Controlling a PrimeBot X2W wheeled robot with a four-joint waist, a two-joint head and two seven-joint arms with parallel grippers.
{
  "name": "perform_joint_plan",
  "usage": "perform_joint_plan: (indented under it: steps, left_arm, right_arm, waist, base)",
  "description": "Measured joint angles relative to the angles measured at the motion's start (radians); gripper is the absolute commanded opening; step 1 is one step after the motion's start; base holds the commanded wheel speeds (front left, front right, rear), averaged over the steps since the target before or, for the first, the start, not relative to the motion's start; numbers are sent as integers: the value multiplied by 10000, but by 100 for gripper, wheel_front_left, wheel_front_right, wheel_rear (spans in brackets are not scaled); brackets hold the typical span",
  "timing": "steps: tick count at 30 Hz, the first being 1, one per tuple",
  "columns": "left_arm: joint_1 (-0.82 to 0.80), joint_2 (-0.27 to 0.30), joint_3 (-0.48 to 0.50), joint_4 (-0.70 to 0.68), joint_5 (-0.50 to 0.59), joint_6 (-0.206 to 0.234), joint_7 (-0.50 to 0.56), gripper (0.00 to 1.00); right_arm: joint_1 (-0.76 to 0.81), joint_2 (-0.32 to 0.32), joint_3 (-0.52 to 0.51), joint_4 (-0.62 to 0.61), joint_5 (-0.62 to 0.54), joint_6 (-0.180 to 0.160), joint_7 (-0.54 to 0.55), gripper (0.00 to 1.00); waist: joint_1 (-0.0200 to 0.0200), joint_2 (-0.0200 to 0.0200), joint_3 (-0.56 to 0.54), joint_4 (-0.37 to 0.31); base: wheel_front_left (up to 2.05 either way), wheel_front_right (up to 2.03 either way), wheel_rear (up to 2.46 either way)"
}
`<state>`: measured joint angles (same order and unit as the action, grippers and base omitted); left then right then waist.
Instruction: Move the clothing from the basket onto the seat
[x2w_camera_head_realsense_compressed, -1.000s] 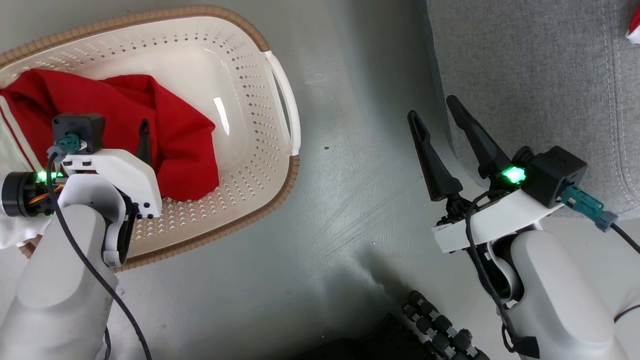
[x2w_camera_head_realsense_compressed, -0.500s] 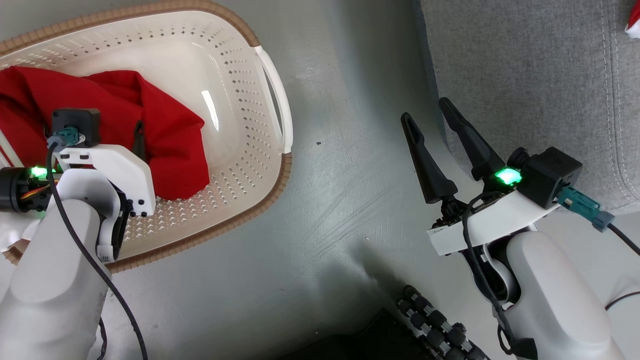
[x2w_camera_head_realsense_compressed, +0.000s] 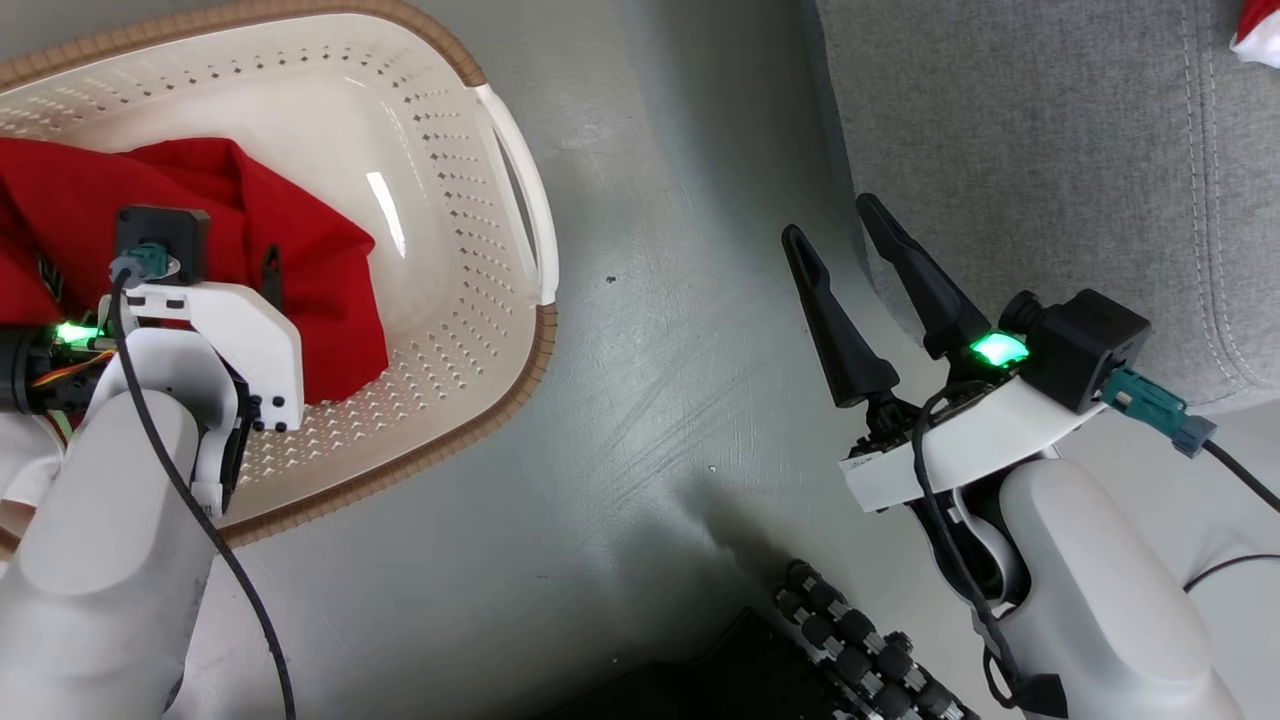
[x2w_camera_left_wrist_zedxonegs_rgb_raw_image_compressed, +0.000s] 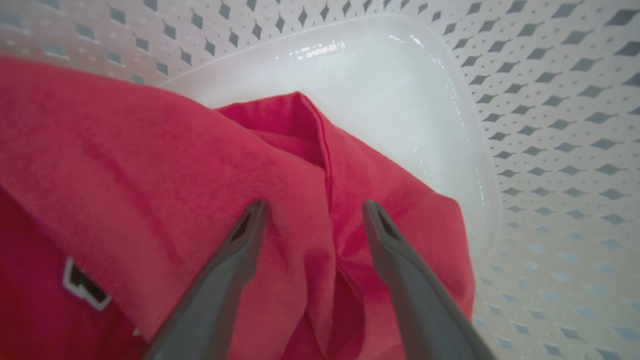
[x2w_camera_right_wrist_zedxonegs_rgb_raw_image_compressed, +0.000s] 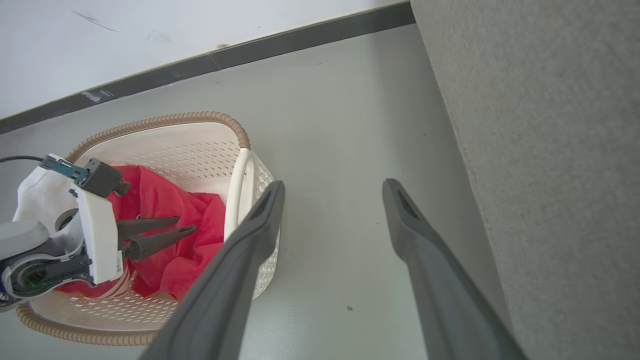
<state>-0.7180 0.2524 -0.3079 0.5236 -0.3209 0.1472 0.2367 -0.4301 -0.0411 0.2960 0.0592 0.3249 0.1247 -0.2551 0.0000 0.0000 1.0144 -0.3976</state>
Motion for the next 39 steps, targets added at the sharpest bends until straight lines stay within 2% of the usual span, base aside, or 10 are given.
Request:
perform_joint_plan:
  steps: [3,6,8,9,11,12,21,22,24,39]
  left_arm:
    - [-49,2,-96,86,86,10,90,99]
    - [-166,2,-173,144,153,10,96,84]
    - [-207,8,-192,163,178,10,96,80]
    - [-221,13,-209,180,205,10,96,69]
    - [-233,21,-226,192,240,54,98,60]
    - [-234,33,-255,198,257,84,100,51]
    - [-348,31,-299,318,399,90,167,28]
    - [-349,38,-284,351,399,90,157,23]
    - [-352,56,-263,385,399,90,98,0]
    - [-594,-86,-194,226,385,86,-472,0]
  right_arm:
    - [-1,0,21,0,31,0,0,100]
    - [-1,0,4,0,52,0,0,100]
    - [-1,0,12,-2,82,0,0,100]
    - [-1,0,15,-2,86,0,0,100]
    - [-1,2,17,-10,102,0,0,100]
    - [-1,2,17,-12,113,0,0,100]
    - [-3,2,-121,-59,182,0,0,100]
    - [-6,2,-123,-59,182,0,0,100]
    - [-36,2,-128,-58,180,0,0,100]
    - [-142,4,-228,-42,104,0,0,100]
  waist:
    - [1,0,15,-71]
    - [0,0,44,-102]
    - [1,0,59,-123]
    - [0,0,65,-137]
    - [0,0,78,-167]
    - [0,0,84,-184]
    - [0,0,165,-230]
    - [1,0,165,-230]
    - [0,0,168,-229]
    - [1,0,159,-71]
  base:
    - [0,0,0]
    - [0,0,0]
    - [0,0,0]
    - [0,0,0]
    - [0,0,0]
    - [0,0,0]
    - [0,0,0]
    - [0,0,0]
    - [0,0,0]
    - [0,0,0]
